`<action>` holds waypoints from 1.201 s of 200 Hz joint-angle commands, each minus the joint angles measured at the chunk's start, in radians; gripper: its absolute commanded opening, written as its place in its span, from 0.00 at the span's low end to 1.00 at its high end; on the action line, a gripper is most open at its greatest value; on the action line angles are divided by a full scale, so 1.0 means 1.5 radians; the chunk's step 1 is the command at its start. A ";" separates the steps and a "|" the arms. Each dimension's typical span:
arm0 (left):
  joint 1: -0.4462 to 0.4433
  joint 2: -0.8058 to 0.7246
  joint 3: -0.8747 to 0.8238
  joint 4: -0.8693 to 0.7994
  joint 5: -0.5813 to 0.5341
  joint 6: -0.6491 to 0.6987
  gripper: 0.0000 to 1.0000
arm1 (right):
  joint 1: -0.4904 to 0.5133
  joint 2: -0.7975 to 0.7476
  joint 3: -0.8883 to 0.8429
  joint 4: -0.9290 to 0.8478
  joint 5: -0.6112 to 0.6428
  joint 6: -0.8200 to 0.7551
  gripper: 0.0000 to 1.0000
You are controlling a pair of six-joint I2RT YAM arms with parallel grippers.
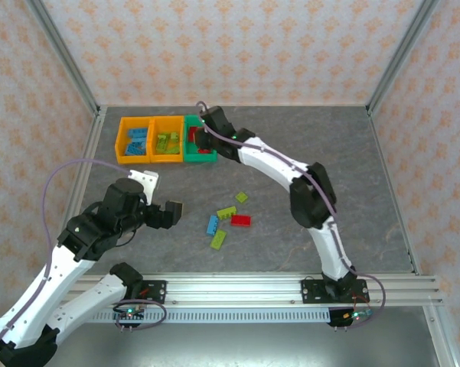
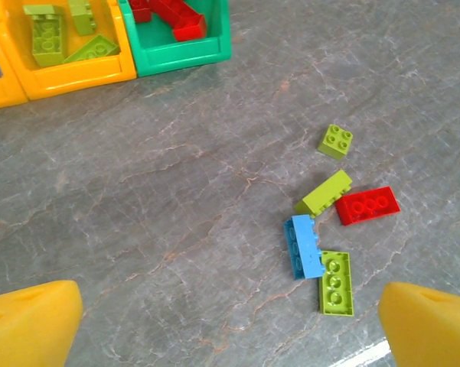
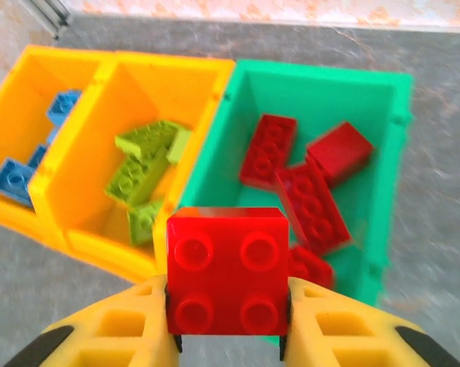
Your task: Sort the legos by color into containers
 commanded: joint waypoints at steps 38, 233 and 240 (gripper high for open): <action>0.008 0.010 -0.002 0.002 -0.036 0.000 1.00 | -0.005 0.088 0.214 -0.153 -0.039 -0.014 0.54; -0.211 0.379 -0.062 0.236 0.001 -0.196 0.81 | 0.035 -0.824 -0.752 -0.131 -0.098 0.145 0.88; -0.212 0.400 -0.066 0.251 -0.006 -0.201 0.80 | 0.035 -0.831 -0.758 -0.132 -0.097 0.152 0.88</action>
